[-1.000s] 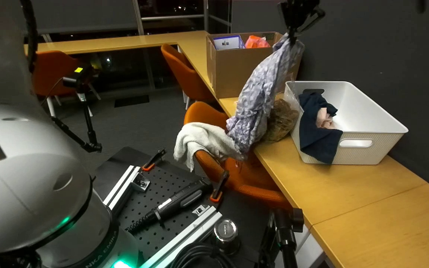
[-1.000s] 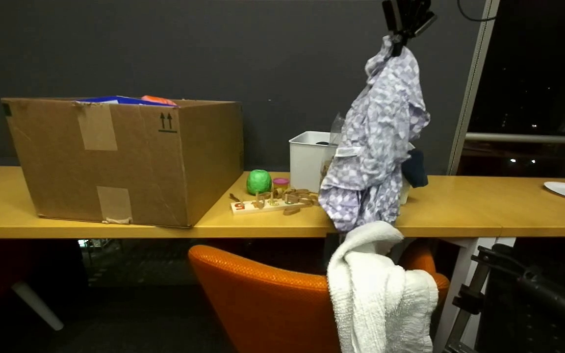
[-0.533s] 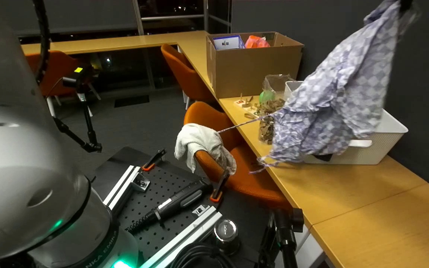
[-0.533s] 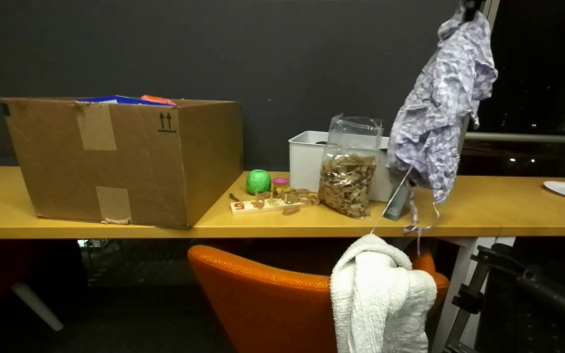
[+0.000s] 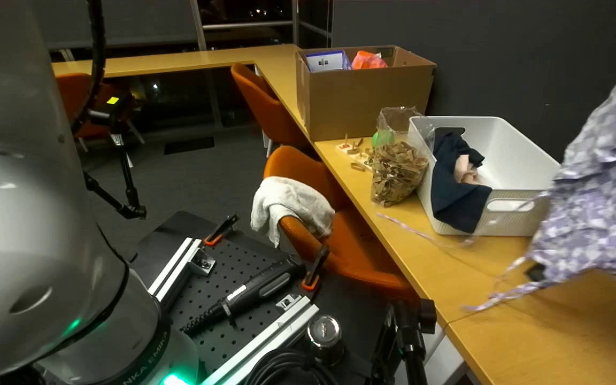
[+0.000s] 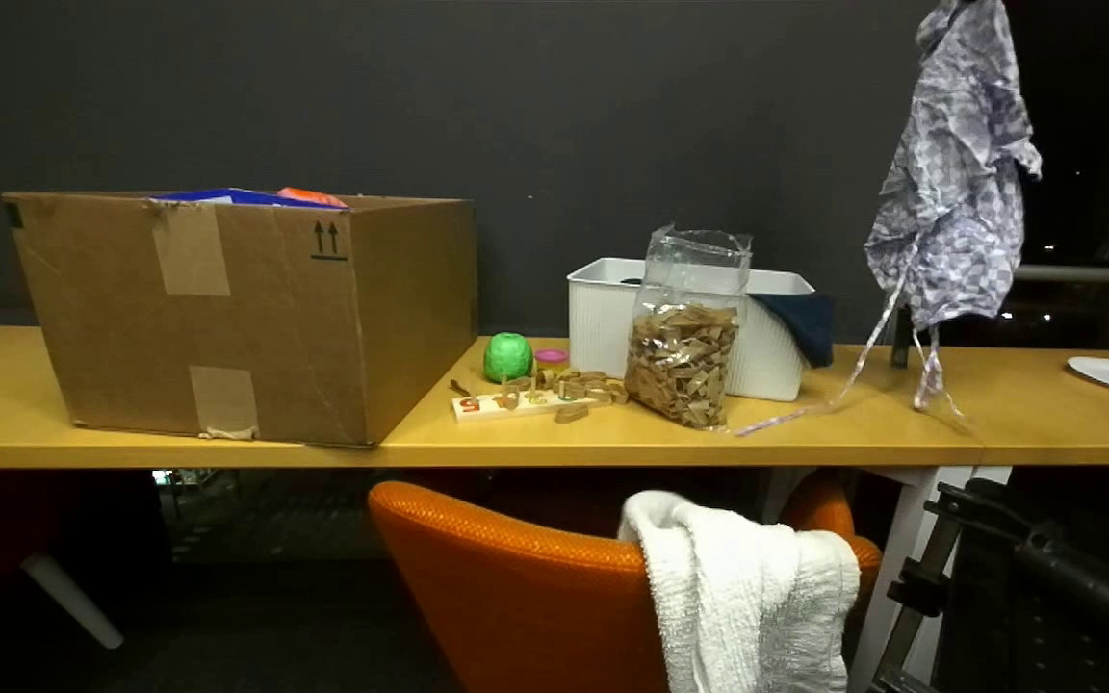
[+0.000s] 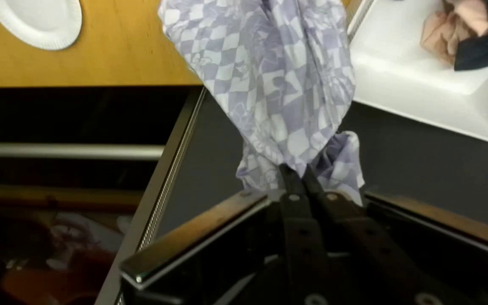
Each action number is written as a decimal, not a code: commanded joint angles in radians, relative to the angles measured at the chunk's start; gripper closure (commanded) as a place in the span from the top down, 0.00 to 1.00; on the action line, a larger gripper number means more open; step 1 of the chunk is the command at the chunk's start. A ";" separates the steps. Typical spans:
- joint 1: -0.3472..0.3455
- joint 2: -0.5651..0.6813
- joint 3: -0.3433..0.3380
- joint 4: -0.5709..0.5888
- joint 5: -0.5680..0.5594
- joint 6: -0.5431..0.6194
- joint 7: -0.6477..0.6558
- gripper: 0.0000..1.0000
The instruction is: Move the laundry from the chair into the washing basket
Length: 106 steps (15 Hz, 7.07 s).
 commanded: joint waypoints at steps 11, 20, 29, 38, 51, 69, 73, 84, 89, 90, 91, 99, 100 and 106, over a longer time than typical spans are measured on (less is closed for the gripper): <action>0.142 0.106 0.229 0.060 0.184 0.294 -0.220 0.01; 0.049 0.254 0.259 -0.045 0.261 0.479 -0.458 0.01; 0.046 0.269 0.093 -0.015 0.092 0.530 -0.426 0.01; 0.156 0.333 0.157 -0.059 0.034 0.537 -0.327 0.01; 0.220 -0.057 0.172 -0.463 -0.018 0.399 -0.222 1.00; 0.389 -0.400 0.342 -1.007 0.294 0.095 0.020 1.00; 0.377 -0.222 0.319 -1.005 0.353 0.218 -0.019 1.00; 0.404 0.337 0.462 -0.612 0.516 0.346 -0.026 1.00; 0.445 0.496 0.487 -0.505 0.489 0.331 0.069 1.00; 0.452 0.499 0.481 -0.518 0.481 0.334 0.086 1.00; 0.456 0.493 0.476 -0.539 0.477 0.339 0.099 1.00; 0.481 0.384 0.397 -0.663 0.364 0.330 0.235 1.00; 0.481 0.378 0.389 -0.672 0.345 0.329 0.248 1.00; 0.475 0.416 0.408 -0.667 0.340 0.339 0.252 0.74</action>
